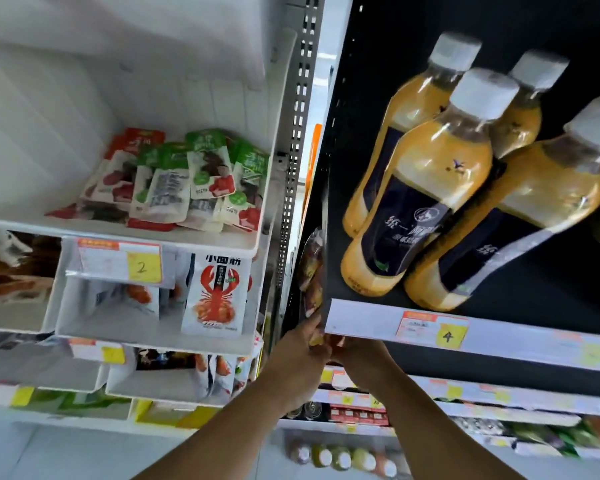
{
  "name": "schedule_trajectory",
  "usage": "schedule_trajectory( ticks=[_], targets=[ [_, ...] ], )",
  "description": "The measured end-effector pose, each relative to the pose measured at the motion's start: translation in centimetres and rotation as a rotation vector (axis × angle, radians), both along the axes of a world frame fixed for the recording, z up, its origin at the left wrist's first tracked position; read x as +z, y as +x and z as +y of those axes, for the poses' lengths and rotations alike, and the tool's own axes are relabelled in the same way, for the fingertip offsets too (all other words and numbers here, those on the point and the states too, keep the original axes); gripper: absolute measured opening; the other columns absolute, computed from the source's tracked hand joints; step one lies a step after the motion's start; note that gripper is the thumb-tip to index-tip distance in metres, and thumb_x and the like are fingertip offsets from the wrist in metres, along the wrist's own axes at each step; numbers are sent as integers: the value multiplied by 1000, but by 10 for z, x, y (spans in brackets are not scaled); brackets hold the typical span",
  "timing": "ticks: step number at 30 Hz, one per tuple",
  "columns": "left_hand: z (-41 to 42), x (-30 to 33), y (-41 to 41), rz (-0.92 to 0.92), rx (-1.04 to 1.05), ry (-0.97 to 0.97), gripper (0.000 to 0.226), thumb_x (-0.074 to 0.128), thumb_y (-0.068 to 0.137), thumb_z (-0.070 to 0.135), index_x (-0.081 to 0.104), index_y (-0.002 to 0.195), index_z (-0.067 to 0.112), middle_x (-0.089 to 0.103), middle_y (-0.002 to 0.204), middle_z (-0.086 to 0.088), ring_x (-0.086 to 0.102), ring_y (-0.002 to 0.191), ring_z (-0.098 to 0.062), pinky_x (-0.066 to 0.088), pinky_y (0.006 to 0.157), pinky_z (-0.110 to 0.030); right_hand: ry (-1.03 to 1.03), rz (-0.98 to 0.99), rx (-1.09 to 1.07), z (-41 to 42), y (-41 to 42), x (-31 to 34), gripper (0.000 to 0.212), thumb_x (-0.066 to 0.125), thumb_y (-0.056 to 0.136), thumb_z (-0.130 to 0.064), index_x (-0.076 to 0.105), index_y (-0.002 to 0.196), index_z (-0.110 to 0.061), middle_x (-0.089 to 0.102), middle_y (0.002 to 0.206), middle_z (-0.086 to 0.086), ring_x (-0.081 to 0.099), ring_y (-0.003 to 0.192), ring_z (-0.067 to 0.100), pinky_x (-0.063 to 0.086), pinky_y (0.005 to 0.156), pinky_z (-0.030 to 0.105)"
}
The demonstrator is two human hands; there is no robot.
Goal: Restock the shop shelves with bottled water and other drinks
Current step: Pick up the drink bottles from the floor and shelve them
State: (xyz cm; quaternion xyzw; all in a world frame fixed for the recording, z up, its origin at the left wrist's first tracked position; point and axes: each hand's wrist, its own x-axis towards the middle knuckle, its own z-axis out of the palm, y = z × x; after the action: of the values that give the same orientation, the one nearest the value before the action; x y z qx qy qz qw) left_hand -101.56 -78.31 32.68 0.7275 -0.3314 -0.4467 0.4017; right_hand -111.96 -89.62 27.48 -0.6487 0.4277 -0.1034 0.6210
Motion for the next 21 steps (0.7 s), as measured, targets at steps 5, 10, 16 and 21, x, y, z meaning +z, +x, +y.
schedule_trajectory(
  ticks=[5,10,16,21],
  targets=[
    [10,-1,-17,-54,120,-18,37,49,99,22,56,129,42,68,117,20,65,105,-6,52,92,-27,-145,90,94,-4,-8,1,29,74,84,-2,62,94,-26,69,95,1,66,92,19,54,84,42],
    [28,-4,-43,-22,258,71,31,50,96,10,64,119,25,69,113,8,64,95,-10,46,79,-21,-21,111,-52,21,-51,0,61,73,84,-16,45,138,-25,59,123,-13,63,119,22,55,83,42],
    [57,-46,-89,-42,282,189,17,58,93,9,70,103,15,70,103,3,65,88,-16,50,77,-23,12,359,55,57,-128,-47,35,67,94,-20,58,126,-28,66,115,-5,70,88,24,55,64,27],
    [80,-136,-127,-164,67,397,15,56,92,22,69,98,22,70,107,-4,65,100,-23,52,89,-32,83,250,82,73,-175,-116,18,80,80,-4,73,96,-8,68,95,7,66,78,13,52,65,17]
  ],
)
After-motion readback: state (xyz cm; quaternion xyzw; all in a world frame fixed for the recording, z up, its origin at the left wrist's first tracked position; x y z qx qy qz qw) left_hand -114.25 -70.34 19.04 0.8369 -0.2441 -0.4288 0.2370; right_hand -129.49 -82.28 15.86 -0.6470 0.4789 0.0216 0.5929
